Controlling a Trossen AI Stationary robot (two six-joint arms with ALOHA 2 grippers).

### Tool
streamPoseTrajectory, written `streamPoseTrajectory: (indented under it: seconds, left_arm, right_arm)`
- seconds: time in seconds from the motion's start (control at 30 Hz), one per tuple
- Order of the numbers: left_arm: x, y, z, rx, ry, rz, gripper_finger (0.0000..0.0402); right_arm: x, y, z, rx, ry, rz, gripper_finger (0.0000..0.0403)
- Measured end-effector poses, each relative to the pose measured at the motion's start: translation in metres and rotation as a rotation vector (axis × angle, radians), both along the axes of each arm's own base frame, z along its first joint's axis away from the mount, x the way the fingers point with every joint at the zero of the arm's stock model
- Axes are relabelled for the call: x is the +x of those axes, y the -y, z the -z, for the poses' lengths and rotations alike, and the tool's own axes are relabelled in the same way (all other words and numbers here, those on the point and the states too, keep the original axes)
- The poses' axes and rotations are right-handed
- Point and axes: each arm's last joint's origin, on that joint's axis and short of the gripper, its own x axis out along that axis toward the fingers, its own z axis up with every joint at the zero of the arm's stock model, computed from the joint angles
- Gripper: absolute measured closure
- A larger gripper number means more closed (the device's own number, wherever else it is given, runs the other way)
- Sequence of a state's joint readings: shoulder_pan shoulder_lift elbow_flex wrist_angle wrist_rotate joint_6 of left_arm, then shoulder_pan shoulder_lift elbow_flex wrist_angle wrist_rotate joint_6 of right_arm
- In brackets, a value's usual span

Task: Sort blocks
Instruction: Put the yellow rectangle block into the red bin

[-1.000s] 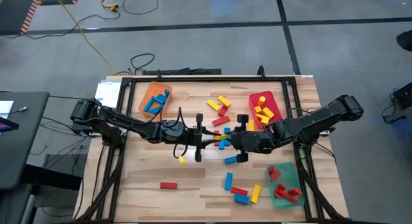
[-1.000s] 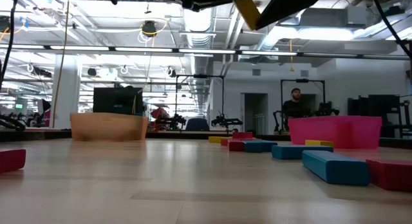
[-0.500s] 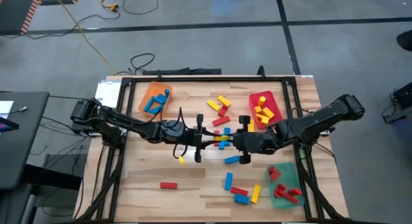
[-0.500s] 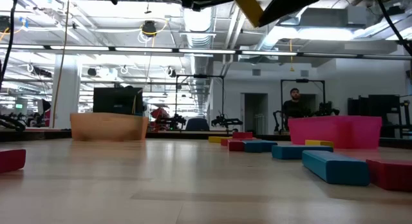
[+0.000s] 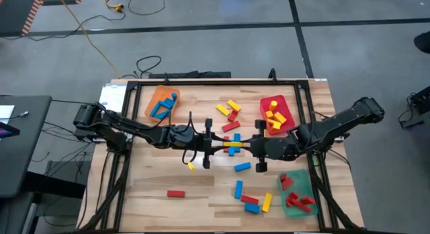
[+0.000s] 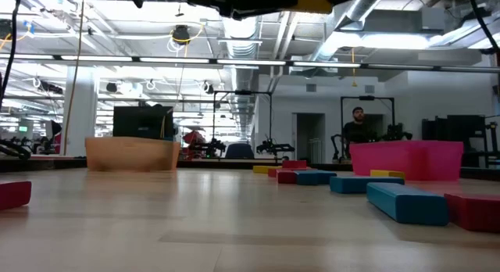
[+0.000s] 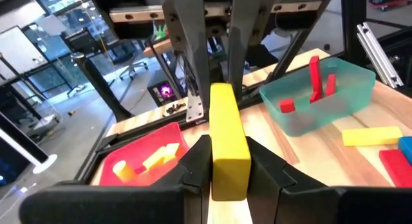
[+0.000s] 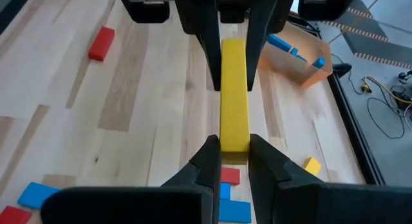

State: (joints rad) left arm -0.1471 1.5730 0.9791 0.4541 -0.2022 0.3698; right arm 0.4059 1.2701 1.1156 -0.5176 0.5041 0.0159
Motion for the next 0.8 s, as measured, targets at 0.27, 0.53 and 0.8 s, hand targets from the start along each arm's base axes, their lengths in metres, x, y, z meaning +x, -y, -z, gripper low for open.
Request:
streamPoseTrajectory:
  seconds: [0.27, 0.53, 0.8]
  left_arm:
    - [-0.001, -0.001, 0.002, 0.004, -0.022, -0.007, 0.0341]
    - [-0.001, -0.001, 0.002, 0.004, -0.022, -0.008, 0.0340]
    - [0.000, -0.001, 0.001, 0.001, -0.008, -0.001, 0.0339]
  right_arm:
    - [0.003, -0.002, -0.005, -0.023, 0.049, -0.033, 0.0337]
    - [0.006, -0.003, -0.010, -0.045, 0.102, -0.061, 0.0337]
    - [0.008, -0.003, -0.014, -0.061, 0.137, -0.075, 0.0337]
